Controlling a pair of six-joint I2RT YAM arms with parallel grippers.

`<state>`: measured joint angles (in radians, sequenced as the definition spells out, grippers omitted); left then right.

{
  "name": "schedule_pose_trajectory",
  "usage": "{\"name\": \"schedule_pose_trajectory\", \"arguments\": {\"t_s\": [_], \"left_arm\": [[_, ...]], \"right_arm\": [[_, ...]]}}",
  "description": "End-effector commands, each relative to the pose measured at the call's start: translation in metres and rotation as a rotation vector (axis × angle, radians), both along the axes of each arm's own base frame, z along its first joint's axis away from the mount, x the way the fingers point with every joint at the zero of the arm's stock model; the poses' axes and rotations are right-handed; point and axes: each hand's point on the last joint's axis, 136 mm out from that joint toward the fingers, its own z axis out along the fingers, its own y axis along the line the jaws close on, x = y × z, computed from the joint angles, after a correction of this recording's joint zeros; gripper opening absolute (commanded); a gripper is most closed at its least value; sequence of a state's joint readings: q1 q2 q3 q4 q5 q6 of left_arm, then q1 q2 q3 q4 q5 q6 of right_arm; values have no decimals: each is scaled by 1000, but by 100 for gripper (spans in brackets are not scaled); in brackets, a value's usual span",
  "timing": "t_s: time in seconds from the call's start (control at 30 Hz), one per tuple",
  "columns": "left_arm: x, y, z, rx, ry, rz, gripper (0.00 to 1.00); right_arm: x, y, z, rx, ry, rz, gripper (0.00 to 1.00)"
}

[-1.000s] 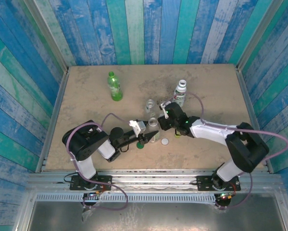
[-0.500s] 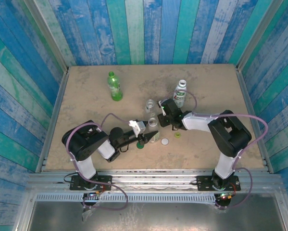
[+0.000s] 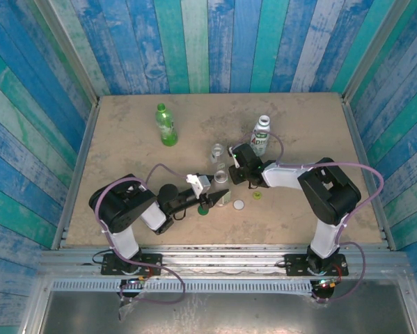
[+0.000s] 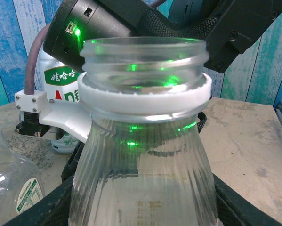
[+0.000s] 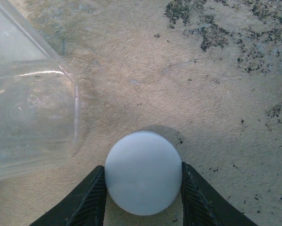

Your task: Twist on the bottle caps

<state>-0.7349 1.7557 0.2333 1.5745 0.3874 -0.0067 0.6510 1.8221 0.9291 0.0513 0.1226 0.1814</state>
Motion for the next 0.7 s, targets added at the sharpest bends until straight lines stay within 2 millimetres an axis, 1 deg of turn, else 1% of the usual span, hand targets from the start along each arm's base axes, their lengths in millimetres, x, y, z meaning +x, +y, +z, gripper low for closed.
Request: {"name": "schedule_pose_trajectory", "arguments": {"t_s": [0.0, 0.13, 0.23, 0.4, 0.5, 0.67], "left_arm": [[-2, 3, -7, 34, 11, -1, 44], [-3, 4, -5, 26, -8, 0, 44], [-2, 5, -4, 8, -5, 9, 44], [0, 2, -8, 34, -11, 2, 45], [0, 3, -10, 45, -18, 6, 47], [-1, 3, -11, 55, -26, -1, 47]], "right_arm": [[-2, 0, 14, 16, -9, 12, 40], [-11, -6, 32, 29, -22, 15, 40], [-23, -14, 49, 29, -19, 13, 41], [-43, -25, 85, 45, -20, 29, 41], [-54, -26, 107, 66, -4, 54, 41], [-69, -23, 135, 78, 17, 93, 41]]}}
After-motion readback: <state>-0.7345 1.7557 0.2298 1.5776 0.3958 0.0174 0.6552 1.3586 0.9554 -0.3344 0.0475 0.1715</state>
